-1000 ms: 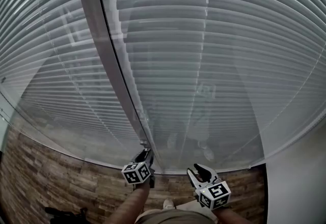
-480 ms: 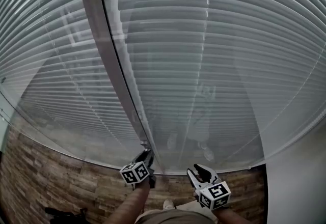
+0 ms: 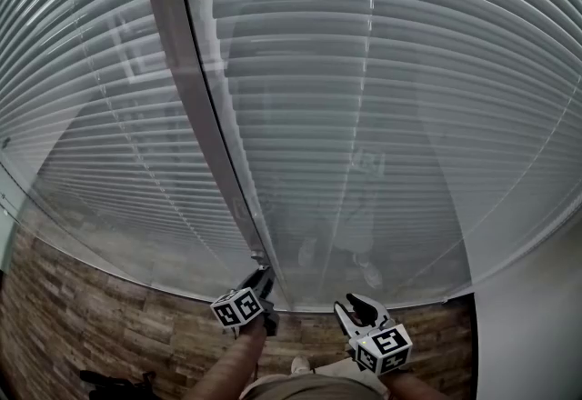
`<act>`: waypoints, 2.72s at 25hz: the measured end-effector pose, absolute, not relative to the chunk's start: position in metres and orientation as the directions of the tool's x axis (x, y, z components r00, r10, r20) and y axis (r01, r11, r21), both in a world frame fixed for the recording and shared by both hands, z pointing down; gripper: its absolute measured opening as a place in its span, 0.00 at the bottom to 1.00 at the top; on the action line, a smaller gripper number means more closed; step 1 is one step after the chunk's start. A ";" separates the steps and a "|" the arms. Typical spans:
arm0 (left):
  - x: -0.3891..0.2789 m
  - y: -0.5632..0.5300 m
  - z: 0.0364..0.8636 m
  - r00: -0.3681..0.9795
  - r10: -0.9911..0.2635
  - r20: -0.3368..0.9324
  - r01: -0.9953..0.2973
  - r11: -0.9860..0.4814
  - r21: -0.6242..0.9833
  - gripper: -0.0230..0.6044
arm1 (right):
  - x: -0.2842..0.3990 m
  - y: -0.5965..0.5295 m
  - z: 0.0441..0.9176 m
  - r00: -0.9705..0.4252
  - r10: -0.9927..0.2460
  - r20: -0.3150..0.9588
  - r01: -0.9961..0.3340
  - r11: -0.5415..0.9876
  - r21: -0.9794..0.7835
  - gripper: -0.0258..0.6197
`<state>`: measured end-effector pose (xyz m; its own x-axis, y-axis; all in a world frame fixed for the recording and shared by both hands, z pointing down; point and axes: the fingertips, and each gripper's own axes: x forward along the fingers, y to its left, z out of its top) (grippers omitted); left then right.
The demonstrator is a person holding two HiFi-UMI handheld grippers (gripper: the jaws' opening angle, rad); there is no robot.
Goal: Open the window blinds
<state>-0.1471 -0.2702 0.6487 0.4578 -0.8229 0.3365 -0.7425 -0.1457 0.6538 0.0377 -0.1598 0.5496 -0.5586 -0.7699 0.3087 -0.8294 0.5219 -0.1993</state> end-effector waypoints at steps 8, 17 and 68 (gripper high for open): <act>-0.144 -0.267 0.648 0.398 -0.817 0.418 -0.880 -0.210 0.426 0.32 | 0.040 -0.160 0.546 -0.553 -0.770 0.317 -0.833 0.515 -0.203 0.23; -0.146 -0.266 0.644 0.295 -0.835 0.465 -0.952 -0.297 0.071 0.35 | 0.044 -0.161 0.551 -0.548 -0.772 0.322 -0.836 0.511 -0.198 0.23; -0.144 -0.275 0.645 0.268 -0.851 0.452 -0.964 -0.237 0.124 0.27 | 0.035 -0.177 0.548 -0.546 -0.776 0.316 -0.838 0.510 -0.196 0.23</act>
